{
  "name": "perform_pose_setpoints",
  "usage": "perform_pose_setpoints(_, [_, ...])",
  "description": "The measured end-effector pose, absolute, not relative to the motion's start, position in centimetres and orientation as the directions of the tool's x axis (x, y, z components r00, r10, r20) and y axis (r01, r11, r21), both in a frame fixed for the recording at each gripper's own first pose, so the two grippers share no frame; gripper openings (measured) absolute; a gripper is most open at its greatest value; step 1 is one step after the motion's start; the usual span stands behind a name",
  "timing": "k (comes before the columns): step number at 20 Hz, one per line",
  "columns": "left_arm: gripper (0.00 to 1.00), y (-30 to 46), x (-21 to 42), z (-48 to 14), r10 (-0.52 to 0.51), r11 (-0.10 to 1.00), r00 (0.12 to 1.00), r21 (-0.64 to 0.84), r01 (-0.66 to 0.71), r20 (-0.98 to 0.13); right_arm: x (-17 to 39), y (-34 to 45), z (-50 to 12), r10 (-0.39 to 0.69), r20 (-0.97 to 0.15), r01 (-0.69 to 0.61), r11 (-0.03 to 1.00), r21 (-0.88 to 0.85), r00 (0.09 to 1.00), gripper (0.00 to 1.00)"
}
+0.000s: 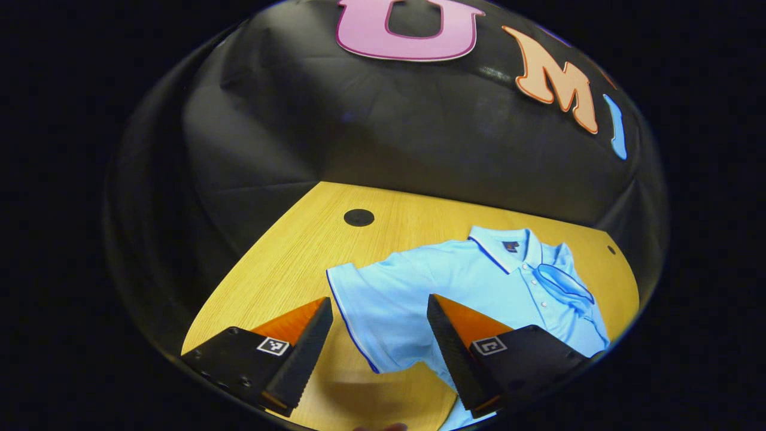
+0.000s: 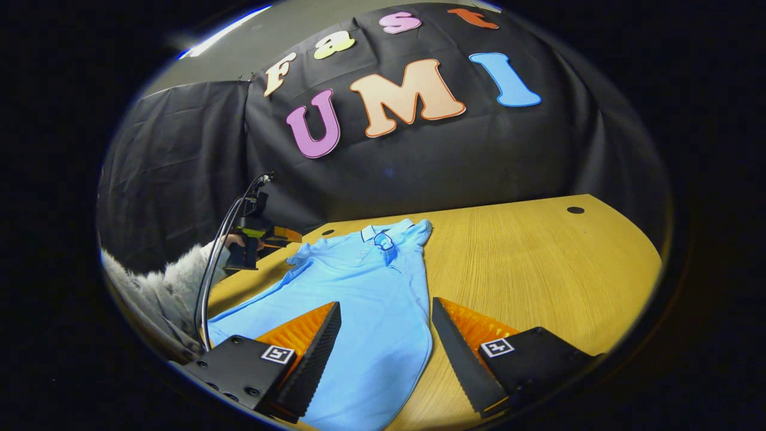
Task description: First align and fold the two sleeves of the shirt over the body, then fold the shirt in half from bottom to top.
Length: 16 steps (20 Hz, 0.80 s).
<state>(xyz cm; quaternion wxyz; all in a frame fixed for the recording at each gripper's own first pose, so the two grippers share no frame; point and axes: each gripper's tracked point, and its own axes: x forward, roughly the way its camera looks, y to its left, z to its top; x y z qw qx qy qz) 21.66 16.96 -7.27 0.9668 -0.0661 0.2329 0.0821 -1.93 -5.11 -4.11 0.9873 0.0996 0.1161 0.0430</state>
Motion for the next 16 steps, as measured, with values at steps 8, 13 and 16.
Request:
perform_pose_setpoints(8, [0.89, 17.6, 22.7, -10.5, 0.127, 0.974, 0.841, -0.095, -0.206, -0.525, -2.0, -6.0, -4.4, 0.096, -0.212, -0.042, 0.968, 0.247, 0.972, 0.97])
perform_pose_setpoints(13, [0.83, 17.6, 22.5, -10.8, 0.132, 0.971, 0.834, -0.098, -0.217, -0.536, -2.0, -6.3, -4.2, 0.087, -0.198, -0.033, 0.964, 0.263, 0.976, 0.97])
perform_pose_setpoints(16, [0.69, 18.3, 22.3, -11.1, 0.161, 0.968, 0.826, -0.077, -0.239, -0.539, -2.0, -6.0, -4.5, 0.094, -0.195, -0.037, 0.959, 0.281, 0.976, 0.97])
